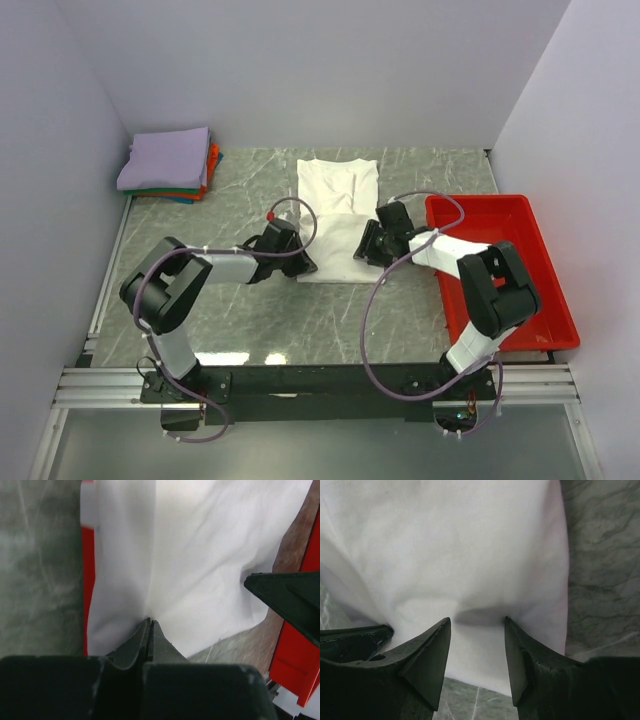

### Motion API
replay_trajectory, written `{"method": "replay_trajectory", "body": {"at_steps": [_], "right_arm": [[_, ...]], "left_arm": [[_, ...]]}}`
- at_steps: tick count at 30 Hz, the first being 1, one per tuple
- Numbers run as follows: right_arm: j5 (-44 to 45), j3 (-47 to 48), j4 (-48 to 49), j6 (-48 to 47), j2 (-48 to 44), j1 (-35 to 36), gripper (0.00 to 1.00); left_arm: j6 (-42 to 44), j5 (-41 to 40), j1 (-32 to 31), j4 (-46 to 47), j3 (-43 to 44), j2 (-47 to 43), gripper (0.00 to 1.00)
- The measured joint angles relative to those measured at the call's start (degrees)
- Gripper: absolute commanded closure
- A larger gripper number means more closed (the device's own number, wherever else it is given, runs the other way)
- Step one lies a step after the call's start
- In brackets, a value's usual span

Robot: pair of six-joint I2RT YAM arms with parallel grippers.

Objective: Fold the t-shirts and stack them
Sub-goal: Fold the tshirt

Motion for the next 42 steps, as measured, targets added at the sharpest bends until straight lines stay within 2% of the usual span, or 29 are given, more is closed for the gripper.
{"method": "replay_trajectory", "body": {"at_steps": [9, 14, 20, 25, 35, 42], "right_arm": [[0.7, -8.5, 3.9, 0.3, -6.8, 4.7, 0.46], [1.3, -9.3, 4.1, 1.1, -7.6, 5.0, 0.45], [0.6, -8.1, 1.3, 1.0, -7.5, 2.7, 0.46], [-0.1, -4.8, -3.3, 0.2, -7.2, -1.4, 0.46], [-0.7, 14.2, -6.6, -0.8, 4.3, -5.6, 0.47], [-0.5, 22.0, -8.9, -2.1, 13.1, -8.0, 0.48]], "left_arm": [[-0.7, -0.8, -2.8, 1.8, -10.5, -8.6, 0.99], [-0.4, -1.3, -3.1, 0.3, -10.8, -9.5, 0.99], [0.7, -1.7, -1.8, -3.8, -5.6, -9.3, 0.99], [1.6, -1.2, 1.8, -6.1, 0.4, -8.3, 0.99], [3.0, 0.0, 9.1, -9.8, 18.4, 6.7, 0.99], [4.1, 1.3, 11.5, -13.0, 27.0, 14.5, 0.99]]}}
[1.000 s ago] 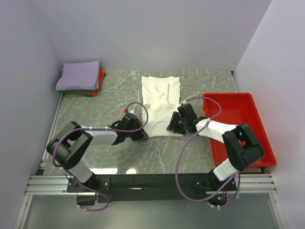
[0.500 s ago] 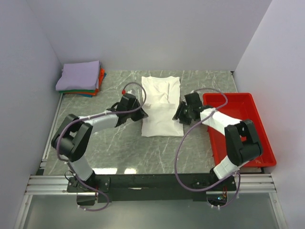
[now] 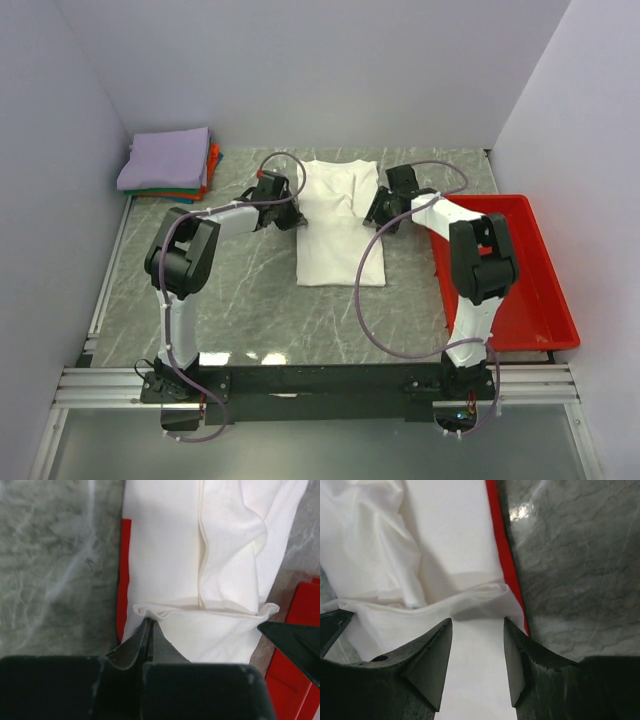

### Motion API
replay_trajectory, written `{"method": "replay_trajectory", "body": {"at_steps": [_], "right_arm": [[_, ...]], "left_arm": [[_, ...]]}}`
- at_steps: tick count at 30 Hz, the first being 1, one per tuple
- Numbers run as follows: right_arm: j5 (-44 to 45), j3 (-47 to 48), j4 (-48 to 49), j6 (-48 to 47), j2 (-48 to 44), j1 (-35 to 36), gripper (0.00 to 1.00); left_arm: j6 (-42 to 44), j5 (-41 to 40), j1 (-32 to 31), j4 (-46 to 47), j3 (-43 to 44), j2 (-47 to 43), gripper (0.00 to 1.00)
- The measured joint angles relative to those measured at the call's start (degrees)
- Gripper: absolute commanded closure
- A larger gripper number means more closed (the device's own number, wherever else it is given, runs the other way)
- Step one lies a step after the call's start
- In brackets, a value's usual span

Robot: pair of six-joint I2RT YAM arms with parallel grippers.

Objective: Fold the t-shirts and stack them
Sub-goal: Fold the tshirt

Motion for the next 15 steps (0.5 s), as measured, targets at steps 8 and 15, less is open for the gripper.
{"method": "replay_trajectory", "body": {"at_steps": [8, 15], "right_arm": [[-0.1, 4.0, -1.5, -1.4, 4.9, -1.9, 0.49], [0.0, 4.9, -2.2, -2.4, 5.6, -2.1, 0.5]], "left_arm": [[0.4, 1.5, 2.0, -2.0, 4.5, 4.5, 0.99], [0.4, 2.0, 2.4, -2.5, 5.3, 5.0, 0.93]]}}
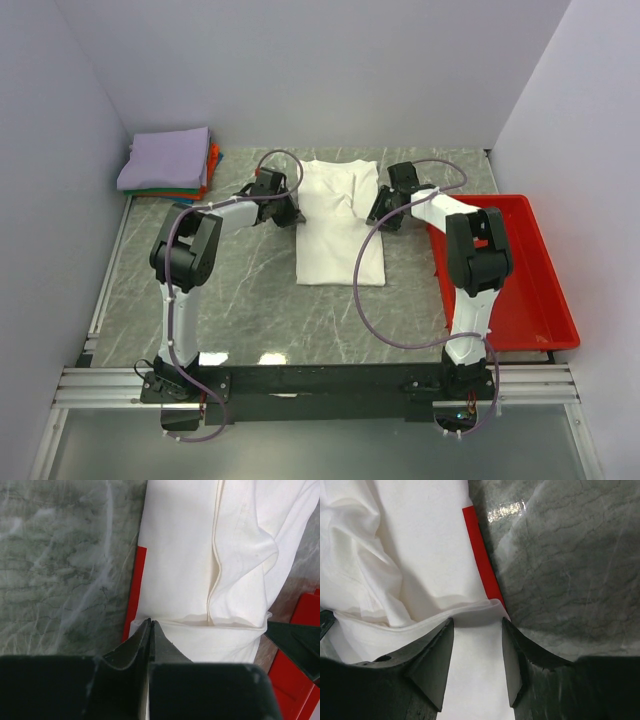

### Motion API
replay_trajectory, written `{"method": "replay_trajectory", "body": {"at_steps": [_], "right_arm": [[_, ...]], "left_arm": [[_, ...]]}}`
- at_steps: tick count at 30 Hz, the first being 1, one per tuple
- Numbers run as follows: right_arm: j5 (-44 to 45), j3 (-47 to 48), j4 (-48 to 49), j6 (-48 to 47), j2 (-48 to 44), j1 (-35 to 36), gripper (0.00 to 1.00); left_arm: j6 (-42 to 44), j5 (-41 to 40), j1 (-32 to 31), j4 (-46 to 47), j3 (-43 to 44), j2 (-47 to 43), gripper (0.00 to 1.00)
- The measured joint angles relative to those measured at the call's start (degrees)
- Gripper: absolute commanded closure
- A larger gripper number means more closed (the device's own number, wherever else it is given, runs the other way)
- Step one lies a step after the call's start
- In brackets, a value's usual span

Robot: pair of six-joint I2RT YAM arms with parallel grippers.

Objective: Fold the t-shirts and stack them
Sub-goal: Fold the tshirt

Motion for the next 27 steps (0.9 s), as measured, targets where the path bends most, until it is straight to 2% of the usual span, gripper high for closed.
{"method": "replay_trajectory", "body": {"at_steps": [7, 13, 16, 20, 21, 27], "right_arm": [[1.1, 0.0, -0.2, 0.2, 0.1, 0.3, 0.5], [2.6, -1.8, 1.8, 0.9, -0.6, 1.3, 0.51], [3.6, -3.8, 3.8, 1.3, -1.6, 1.9, 0.51], [4.1, -4.6, 5.0, 1.4, -1.9, 2.1, 0.5], [4.1, -4.6, 5.0, 1.4, -1.9, 2.1, 0.49], [3.9, -4.6, 4.9, 1.1, -2.3, 2.2, 0.44]], "left_arm": [[-1.1, 0.0, 0.0, 1.5, -1.1, 0.1, 0.91], [-3.3, -1.1, 0.0, 6.6, -7.4, -2.8, 0.93], [-4.0, -1.6, 0.0, 9.1, -10.8, -4.6, 0.91], [-4.1, -1.7, 0.0, 11.5, -13.0, -5.5, 0.82], [-4.1, -1.7, 0.0, 11.8, -13.2, -5.6, 0.76], [-3.3, -1.4, 0.4, 11.8, -13.7, -6.9, 0.59]]}}
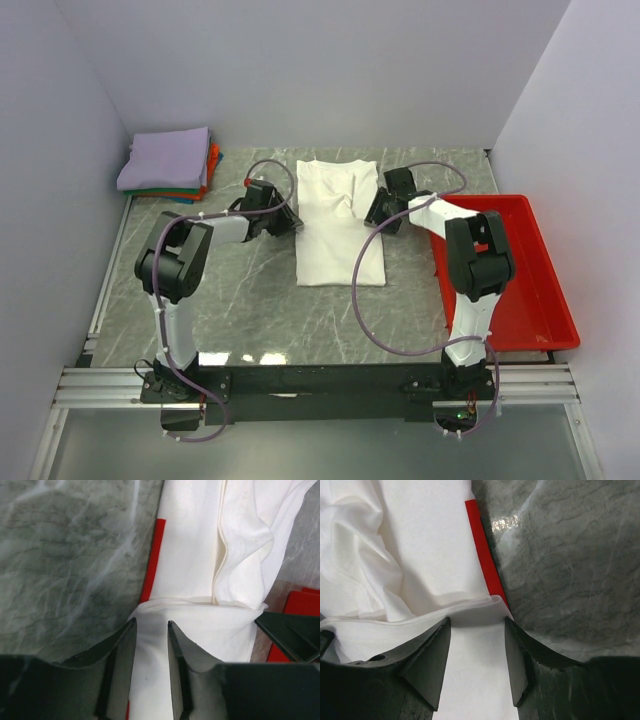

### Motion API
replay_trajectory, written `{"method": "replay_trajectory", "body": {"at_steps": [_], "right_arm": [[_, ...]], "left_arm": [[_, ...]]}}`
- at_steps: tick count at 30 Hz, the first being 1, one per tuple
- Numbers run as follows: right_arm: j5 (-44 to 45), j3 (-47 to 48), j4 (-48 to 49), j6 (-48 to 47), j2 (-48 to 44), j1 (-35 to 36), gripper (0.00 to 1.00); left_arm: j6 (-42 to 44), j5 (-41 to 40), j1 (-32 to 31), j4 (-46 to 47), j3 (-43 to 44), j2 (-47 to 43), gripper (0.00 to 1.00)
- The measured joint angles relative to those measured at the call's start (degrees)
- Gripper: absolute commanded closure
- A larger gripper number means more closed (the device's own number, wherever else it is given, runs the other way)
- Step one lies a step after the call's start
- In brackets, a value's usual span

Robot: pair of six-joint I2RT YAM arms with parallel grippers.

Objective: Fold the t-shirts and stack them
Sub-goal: Fold the tshirt

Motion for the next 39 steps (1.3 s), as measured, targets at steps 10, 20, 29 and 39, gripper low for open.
{"method": "replay_trajectory", "body": {"at_steps": [10, 20, 29, 39], "right_arm": [[1.3, -4.7, -6.0, -1.0, -10.8, -0.1, 0.42], [1.4, -27.1, -4.0, 0.1, -30.7, -0.2, 0.48], [-1.6, -41.0, -1.5, 2.6, -38.7, 0.8, 0.5], [-2.6, -43.1, 3.4, 5.4, -39.7, 3.5, 0.51]], "left_arm": [[1.7, 0.0, 1.5, -3.3, -8.1, -10.1, 0.58], [0.8, 4.5, -1.7, 2.9, -26.4, -19.9, 0.58], [-0.9, 7.3, -6.2, 10.8, -32.3, -21.2, 0.59], [-3.2, 4.3, -8.3, 11.7, -34.2, -22.5, 0.67]]}}
